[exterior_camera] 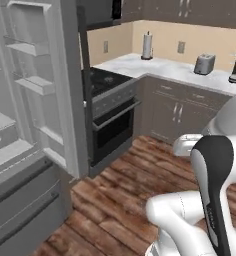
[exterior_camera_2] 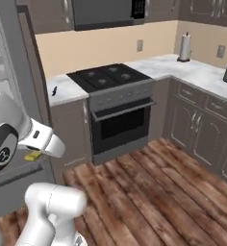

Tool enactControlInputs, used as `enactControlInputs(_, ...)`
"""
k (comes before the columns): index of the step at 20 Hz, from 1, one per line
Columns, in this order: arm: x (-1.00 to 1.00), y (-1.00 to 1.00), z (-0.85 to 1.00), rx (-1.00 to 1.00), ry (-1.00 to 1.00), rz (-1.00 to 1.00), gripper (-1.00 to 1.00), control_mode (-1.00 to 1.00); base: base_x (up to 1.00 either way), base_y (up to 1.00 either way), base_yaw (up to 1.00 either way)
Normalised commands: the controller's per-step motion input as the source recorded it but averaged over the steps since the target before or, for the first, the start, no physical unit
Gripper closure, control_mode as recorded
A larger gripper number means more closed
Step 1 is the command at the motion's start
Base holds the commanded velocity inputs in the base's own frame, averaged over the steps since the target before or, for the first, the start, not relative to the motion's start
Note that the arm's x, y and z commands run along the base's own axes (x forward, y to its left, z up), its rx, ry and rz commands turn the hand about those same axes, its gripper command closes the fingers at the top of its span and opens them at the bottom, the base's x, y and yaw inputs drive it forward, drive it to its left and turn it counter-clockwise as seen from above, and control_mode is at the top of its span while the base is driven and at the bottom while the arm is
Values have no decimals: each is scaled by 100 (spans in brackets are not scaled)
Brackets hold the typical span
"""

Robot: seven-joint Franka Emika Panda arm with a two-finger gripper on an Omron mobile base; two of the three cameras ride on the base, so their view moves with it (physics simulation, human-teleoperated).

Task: Retrieve the butter from the fridge and place it on a plate on the dining table. Then retrieve the butter knife by the fridge and place it near the plate.

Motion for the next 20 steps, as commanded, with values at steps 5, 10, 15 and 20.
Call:
enactControlInputs(5,0,0,0,0,0,0,100,100,0,0,-84)
enactControlInputs(10,0,0,0,0,0,0,100,100,0,0,-86)
enactControlInputs(15,0,0,0,0,0,0,100,100,-18,0,-88)
enactControlInputs(20,0,0,0,0,0,0,100,100,-41,0,-83)
